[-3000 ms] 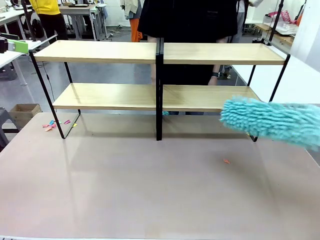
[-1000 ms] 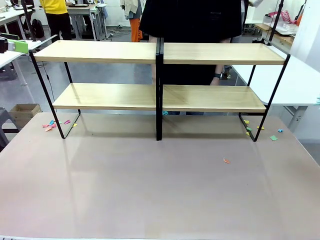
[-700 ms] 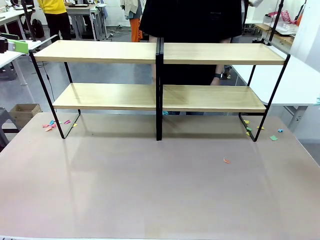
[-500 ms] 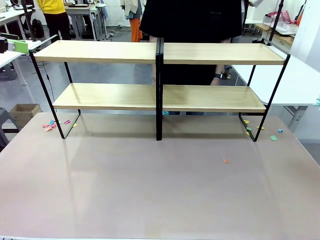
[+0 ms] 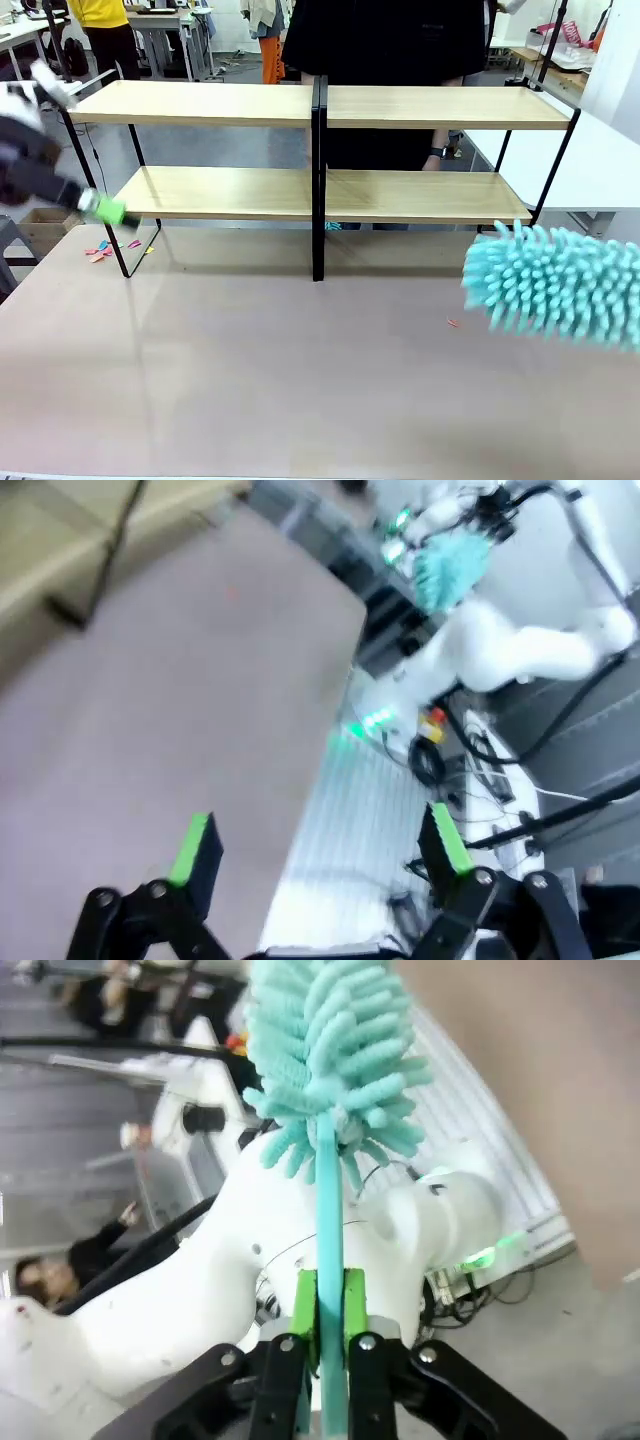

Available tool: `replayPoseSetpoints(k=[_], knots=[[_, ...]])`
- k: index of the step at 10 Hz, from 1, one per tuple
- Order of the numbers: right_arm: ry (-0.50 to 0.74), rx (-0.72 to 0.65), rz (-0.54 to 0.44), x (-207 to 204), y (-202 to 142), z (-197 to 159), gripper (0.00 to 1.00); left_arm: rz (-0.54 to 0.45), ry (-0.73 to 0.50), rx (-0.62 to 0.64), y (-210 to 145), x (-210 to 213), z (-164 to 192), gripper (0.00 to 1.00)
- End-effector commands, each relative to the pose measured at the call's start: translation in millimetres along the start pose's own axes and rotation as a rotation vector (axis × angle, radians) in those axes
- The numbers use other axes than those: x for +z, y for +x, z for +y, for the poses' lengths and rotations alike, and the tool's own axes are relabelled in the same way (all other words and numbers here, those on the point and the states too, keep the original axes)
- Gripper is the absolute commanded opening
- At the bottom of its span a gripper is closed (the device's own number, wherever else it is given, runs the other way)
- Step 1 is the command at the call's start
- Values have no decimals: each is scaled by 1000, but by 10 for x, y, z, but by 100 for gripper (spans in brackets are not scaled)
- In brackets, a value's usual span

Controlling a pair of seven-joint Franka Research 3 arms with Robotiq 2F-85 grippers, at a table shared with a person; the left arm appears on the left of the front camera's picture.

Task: Clean the shelves.
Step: Place the Duster on the table.

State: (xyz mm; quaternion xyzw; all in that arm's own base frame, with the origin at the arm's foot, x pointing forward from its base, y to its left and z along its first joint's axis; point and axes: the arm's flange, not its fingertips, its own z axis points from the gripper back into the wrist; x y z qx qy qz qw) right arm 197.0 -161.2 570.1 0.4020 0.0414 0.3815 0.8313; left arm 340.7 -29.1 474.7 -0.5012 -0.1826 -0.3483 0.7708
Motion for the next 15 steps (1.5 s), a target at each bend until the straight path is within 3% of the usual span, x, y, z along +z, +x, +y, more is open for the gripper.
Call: replayPoseSetpoints(k=[1, 2, 3, 4, 5, 7, 8, 10, 11, 12, 13, 15], knots=[[74, -28, 97, -289, 148, -304, 12, 82, -80, 440, -395, -188, 369, 100], [96, -87, 116, -526, 308, -544, 12, -69, -40, 554, -620, -333, 594, 100], [120, -143, 141, -705, 448, -809, 12, -143, -2, 651, -784, -434, 746, 100], [118, -217, 140, -827, 547, -1074, 12, -115, 66, 680, -820, -494, 822, 100], [94, -281, 112, -905, 608, -1355, 12, -48, -18, 527, -658, -84, 957, 100], [111, -351, 60, -994, 648, -1773, 12, -48, -18, 527, -658, -84, 957, 100], [183, -335, 55, -1047, 651, -1963, 12, -48, -18, 527, -658, -84, 957, 100], [208, -319, 47, -1064, 627, -2022, 12, -48, -18, 527, -658, -84, 957, 100], [192, -332, 63, -1033, 585, -2044, 64, -48, -18, 527, -658, -84, 957, 100], [159, -356, 77, -1028, 553, -2062, 70, -48, -18, 527, -658, -84, 957, 100], [137, -371, 75, -1004, 548, -2093, 100, -48, -18, 527, -658, -84, 957, 100], [45, -392, -22, -831, 507, -2106, 100, -48, -18, 527, -658, -84, 957, 100]])
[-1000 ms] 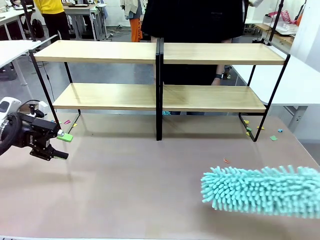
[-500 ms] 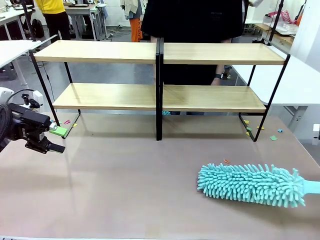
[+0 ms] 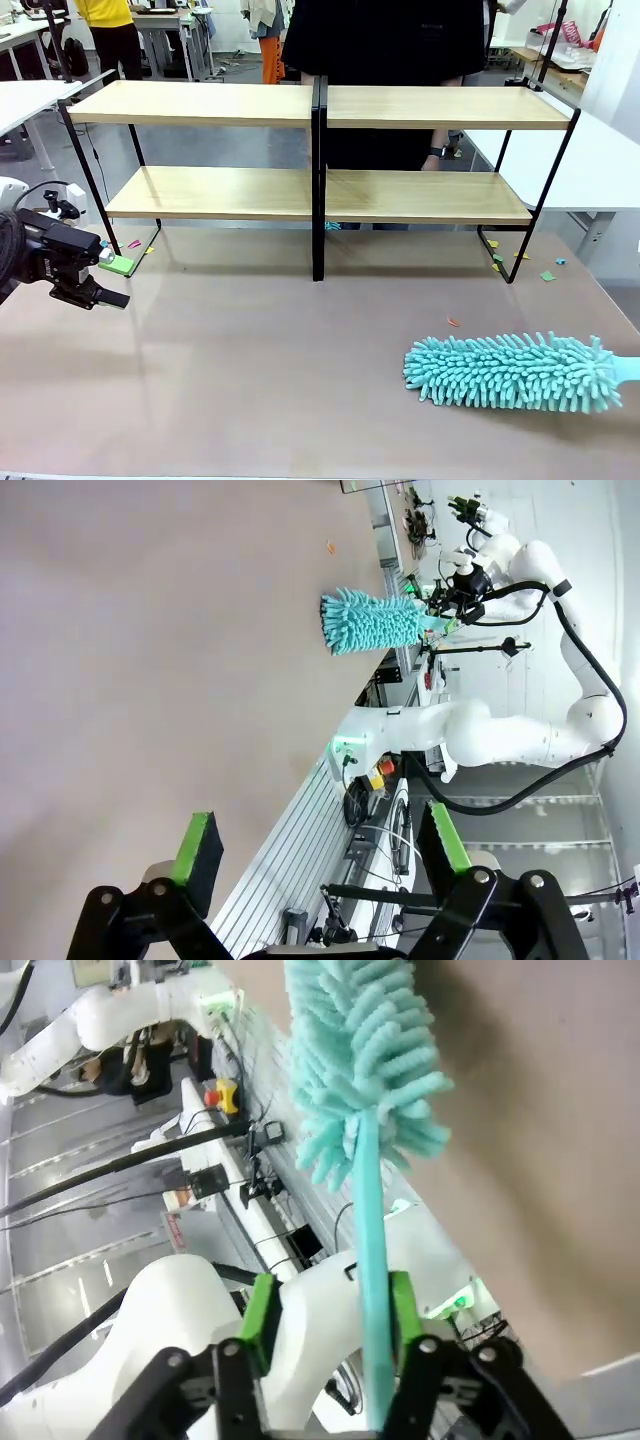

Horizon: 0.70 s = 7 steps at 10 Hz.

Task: Clean the shelves.
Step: Place the Duster on the table.

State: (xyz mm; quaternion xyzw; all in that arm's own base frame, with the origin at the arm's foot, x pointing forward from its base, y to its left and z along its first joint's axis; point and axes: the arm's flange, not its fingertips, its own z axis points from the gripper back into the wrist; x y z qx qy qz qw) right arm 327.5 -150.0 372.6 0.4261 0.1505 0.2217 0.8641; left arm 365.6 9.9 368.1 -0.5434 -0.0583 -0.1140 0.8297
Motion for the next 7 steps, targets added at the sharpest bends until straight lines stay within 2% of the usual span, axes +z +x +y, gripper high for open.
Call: replayPoseSetpoints(k=[1, 2, 3, 4, 5, 7], knots=[[-78, -19, -244, 240, -89, -1, 93, 7, -10, -22, -22, 10, 3, 100], [-127, -21, -523, 373, -177, -1, 100, 7, -10, -22, -22, 10, 3, 100], [-127, 13, -713, 421, -257, 19, 100, 7, -10, -22, -22, 10, 3, 100], [-38, 83, -800, 443, -307, 46, 100, 7, -10, -22, -22, 10, 3, 100], [-2, 114, -843, 465, -361, 92, 100, 7, -10, -22, -22, 10, 3, 100], [133, 164, -812, 535, -498, 271, 100, 7, -10, -22, -22, 10, 3, 100]])
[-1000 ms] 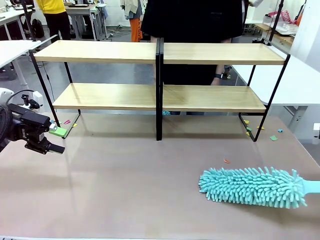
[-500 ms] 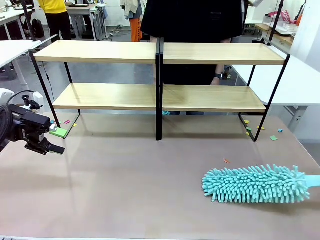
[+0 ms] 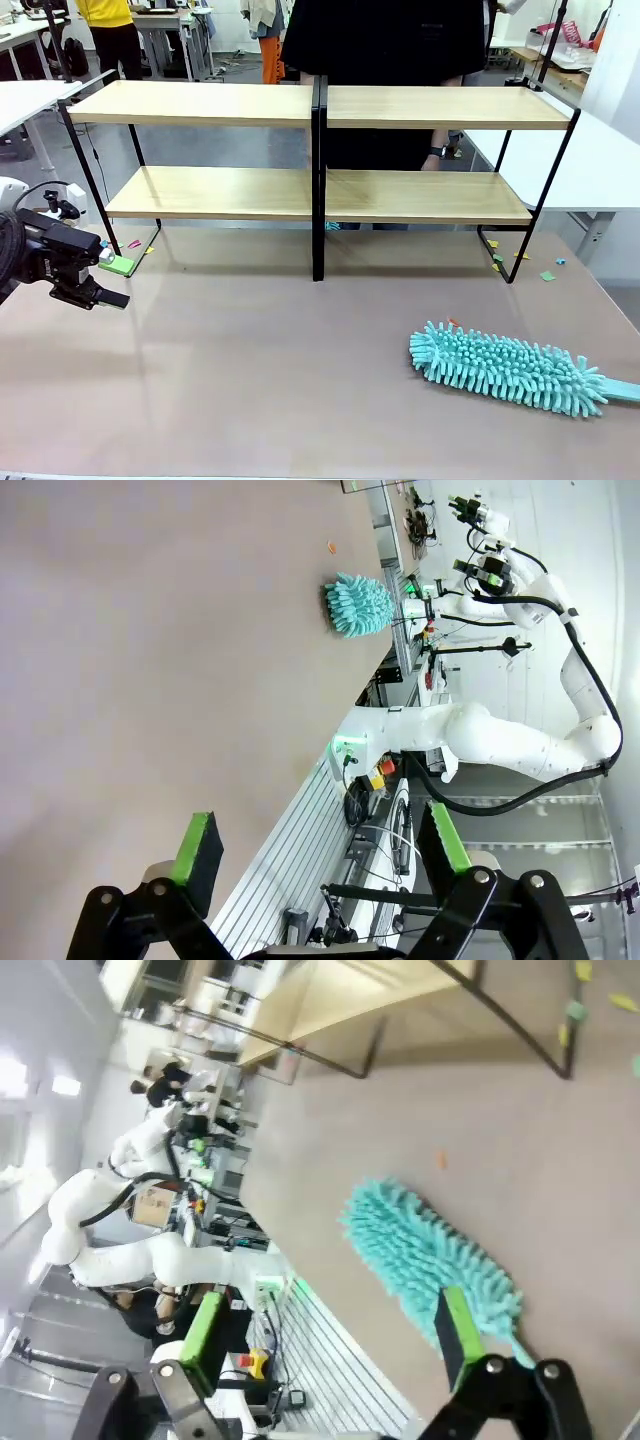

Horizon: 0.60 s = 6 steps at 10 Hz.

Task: Clean the shelves.
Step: Place the Duster on the table.

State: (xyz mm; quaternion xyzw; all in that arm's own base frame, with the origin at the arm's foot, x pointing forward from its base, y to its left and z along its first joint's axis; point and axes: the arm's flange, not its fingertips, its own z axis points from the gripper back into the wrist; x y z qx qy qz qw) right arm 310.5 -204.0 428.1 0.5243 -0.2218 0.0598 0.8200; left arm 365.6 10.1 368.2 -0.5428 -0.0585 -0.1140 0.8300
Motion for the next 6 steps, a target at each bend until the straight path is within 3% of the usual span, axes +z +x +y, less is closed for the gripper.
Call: replayPoseSetpoints(k=[1, 2, 3, 6], knots=[[99, 16, 105, -9, -125, 215, 100, 7, -11, -22, -21, 8, 2, 100], [139, 0, 219, -17, -163, 309, 100, 7, -11, -22, -21, 8, 2, 100], [54, 12, 29, -31, -41, 114, 100, 7, -11, -22, -21, 8, 2, 100], [54, 12, 29, -31, -41, 114, 100, 7, -11, -22, -21, 8, 2, 100]])
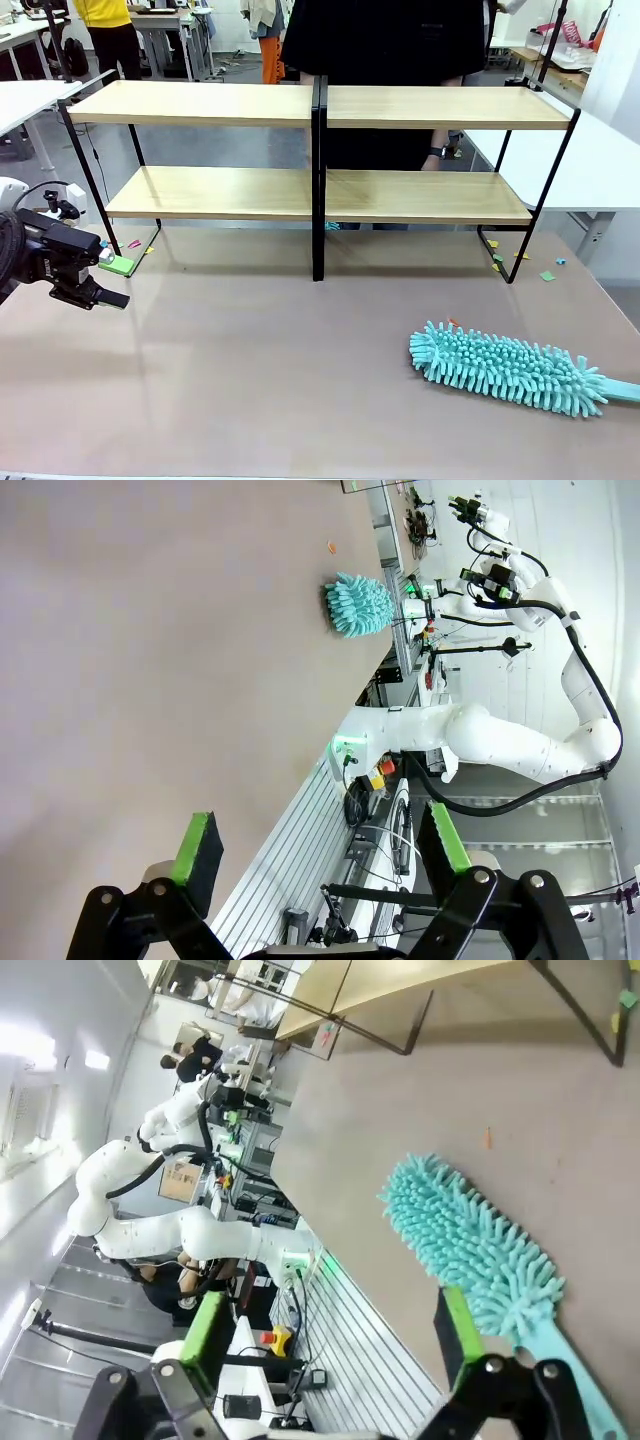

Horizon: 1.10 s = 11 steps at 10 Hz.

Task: Clean the shelves.
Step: Place the Duster on the table.

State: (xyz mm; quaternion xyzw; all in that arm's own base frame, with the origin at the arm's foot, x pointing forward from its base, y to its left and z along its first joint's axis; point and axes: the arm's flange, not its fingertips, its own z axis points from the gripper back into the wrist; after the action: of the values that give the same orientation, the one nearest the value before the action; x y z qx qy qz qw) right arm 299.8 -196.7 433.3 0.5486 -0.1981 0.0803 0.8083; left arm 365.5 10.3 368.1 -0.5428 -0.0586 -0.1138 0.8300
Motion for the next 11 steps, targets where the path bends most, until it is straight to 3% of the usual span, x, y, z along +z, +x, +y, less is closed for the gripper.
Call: replayPoseSetpoints(k=[1, 11], knots=[[-10, 13, -23, -15, 43, 2, 100, 7, -11, -22, -20, 6, 1, 100], [-10, 13, -23, -15, 43, 2, 100, 7, -11, -22, -20, 6, 1, 100]])
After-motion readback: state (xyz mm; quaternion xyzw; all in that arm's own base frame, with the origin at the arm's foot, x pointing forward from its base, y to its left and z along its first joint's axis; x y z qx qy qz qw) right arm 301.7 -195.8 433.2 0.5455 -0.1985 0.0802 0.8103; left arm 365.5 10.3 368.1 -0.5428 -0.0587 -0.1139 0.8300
